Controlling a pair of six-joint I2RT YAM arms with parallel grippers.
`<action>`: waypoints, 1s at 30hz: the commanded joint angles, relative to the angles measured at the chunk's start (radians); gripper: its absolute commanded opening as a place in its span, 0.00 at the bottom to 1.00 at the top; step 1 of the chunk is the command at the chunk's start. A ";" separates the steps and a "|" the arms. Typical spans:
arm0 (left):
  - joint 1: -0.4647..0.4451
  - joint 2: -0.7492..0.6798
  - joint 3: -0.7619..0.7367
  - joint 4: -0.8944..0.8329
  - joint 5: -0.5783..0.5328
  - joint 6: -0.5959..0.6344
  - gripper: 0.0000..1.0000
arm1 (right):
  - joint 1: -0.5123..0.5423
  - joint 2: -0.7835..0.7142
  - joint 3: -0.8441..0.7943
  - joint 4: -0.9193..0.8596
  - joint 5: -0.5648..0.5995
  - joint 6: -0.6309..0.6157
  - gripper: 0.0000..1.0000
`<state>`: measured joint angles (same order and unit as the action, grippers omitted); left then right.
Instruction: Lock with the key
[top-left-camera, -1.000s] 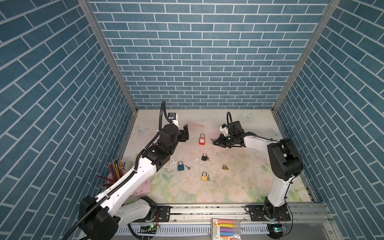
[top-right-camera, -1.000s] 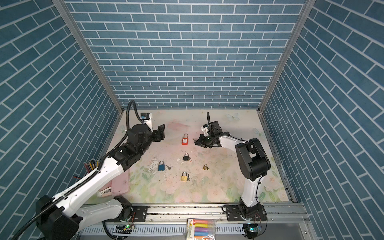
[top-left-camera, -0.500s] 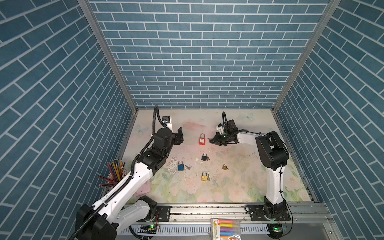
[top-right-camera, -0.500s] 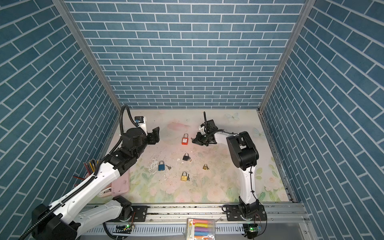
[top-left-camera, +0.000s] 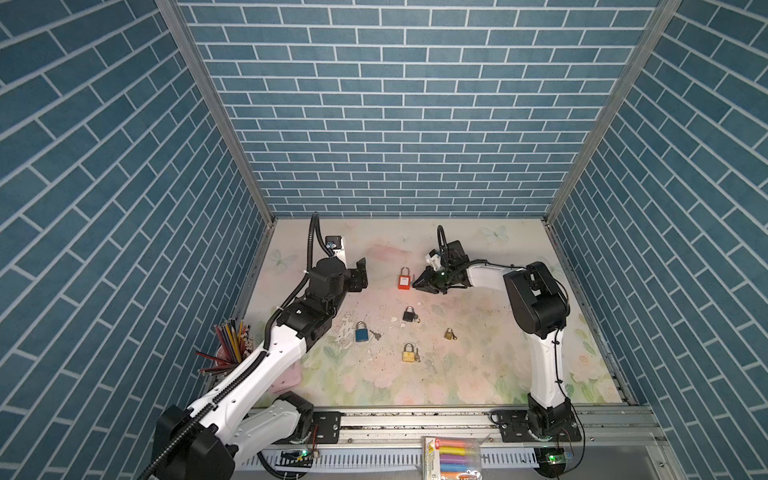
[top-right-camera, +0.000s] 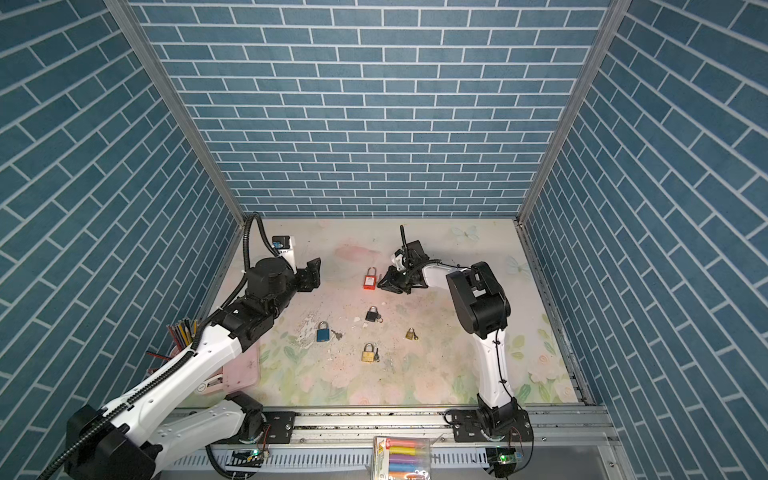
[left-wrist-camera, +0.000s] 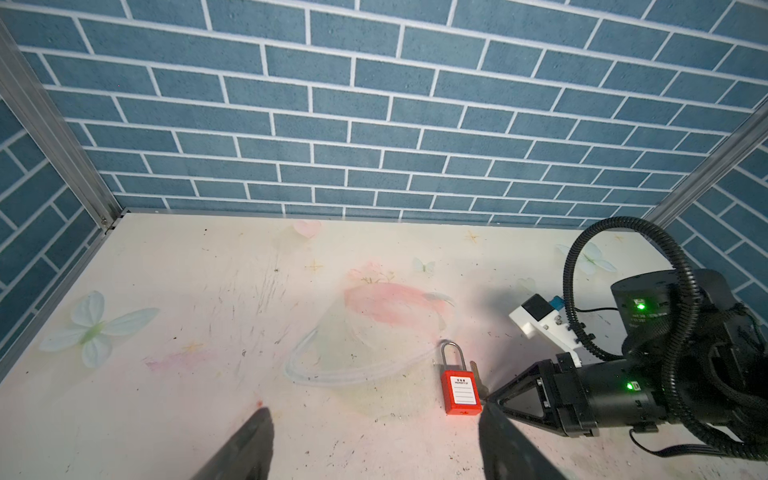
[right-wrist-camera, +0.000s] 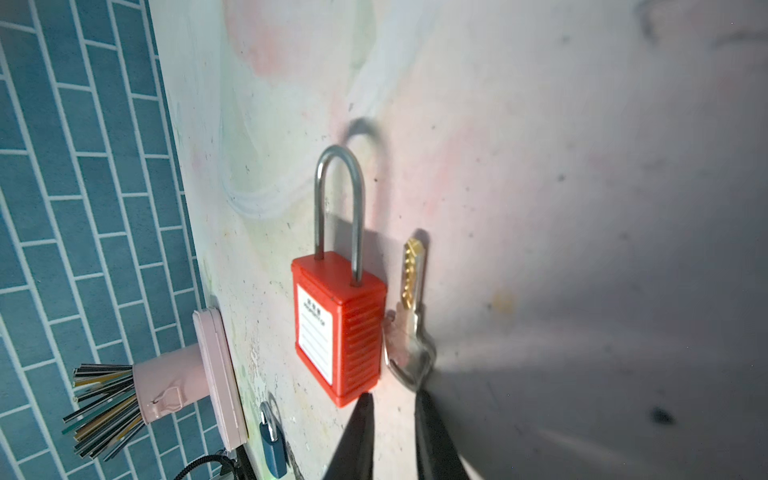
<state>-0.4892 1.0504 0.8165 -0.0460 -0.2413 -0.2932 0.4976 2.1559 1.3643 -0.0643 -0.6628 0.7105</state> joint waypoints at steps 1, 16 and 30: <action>0.007 -0.001 -0.009 0.018 0.004 -0.010 0.78 | 0.004 0.022 0.021 -0.023 -0.006 -0.003 0.25; 0.006 -0.028 0.014 -0.027 -0.032 0.000 0.83 | 0.001 -0.111 0.051 -0.090 0.070 -0.089 0.39; 0.117 -0.143 -0.077 0.103 -0.089 0.139 0.87 | -0.019 -0.928 -0.324 -0.050 0.623 -0.389 0.47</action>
<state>-0.4400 0.9161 0.7956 -0.0074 -0.3176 -0.1783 0.4900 1.3354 1.1633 -0.1474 -0.2546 0.4320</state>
